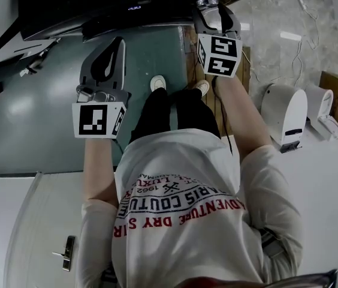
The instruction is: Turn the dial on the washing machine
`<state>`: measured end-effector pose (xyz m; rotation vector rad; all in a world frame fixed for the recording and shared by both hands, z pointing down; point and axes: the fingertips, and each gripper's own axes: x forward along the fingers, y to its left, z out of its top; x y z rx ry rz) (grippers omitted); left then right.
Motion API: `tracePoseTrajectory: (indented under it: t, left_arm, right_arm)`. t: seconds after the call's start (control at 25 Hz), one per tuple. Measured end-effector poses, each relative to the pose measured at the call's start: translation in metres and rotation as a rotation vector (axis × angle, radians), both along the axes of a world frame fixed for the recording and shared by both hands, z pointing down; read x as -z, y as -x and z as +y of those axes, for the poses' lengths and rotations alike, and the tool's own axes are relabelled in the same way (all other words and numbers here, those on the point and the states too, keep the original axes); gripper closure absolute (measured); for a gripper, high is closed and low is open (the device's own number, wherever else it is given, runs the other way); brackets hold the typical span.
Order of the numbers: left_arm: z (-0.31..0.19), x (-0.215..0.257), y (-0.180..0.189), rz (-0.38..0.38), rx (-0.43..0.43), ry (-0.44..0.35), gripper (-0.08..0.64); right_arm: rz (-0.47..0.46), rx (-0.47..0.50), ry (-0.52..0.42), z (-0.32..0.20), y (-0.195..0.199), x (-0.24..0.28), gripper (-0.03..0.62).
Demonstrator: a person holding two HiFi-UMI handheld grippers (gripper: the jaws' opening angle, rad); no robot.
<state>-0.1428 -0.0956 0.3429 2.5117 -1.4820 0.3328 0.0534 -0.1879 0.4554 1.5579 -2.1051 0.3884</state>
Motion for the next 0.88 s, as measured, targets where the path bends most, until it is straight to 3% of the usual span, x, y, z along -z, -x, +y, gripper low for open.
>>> tracePoseTrajectory:
  t: [0.2, 0.52, 0.6, 0.76, 0.88]
  left_arm:
    - [-0.001, 0.005, 0.0, 0.004, 0.02, -0.021, 0.545]
    - [0.006, -0.003, 0.002, 0.005, 0.044, -0.036, 0.545]
    - [0.007, -0.007, 0.001, 0.003, 0.039, -0.033, 0.545]
    - [0.01, -0.012, -0.001, -0.008, 0.038, -0.03, 0.545]
    - [0.01, -0.014, -0.003, -0.019, 0.032, -0.024, 0.545]
  right_arm:
    - [-0.172, -0.027, 0.03, 0.001, -0.004, -0.001, 0.308]
    - [-0.293, -0.051, 0.008, 0.002, -0.005, 0.001, 0.308]
    - [-0.217, -0.045, -0.034, 0.004, -0.008, 0.005, 0.307]
    - [0.121, 0.073, -0.183, 0.007, 0.0, 0.011, 0.298]
    - [0.29, 0.178, -0.248, 0.007, 0.012, 0.008, 0.298]
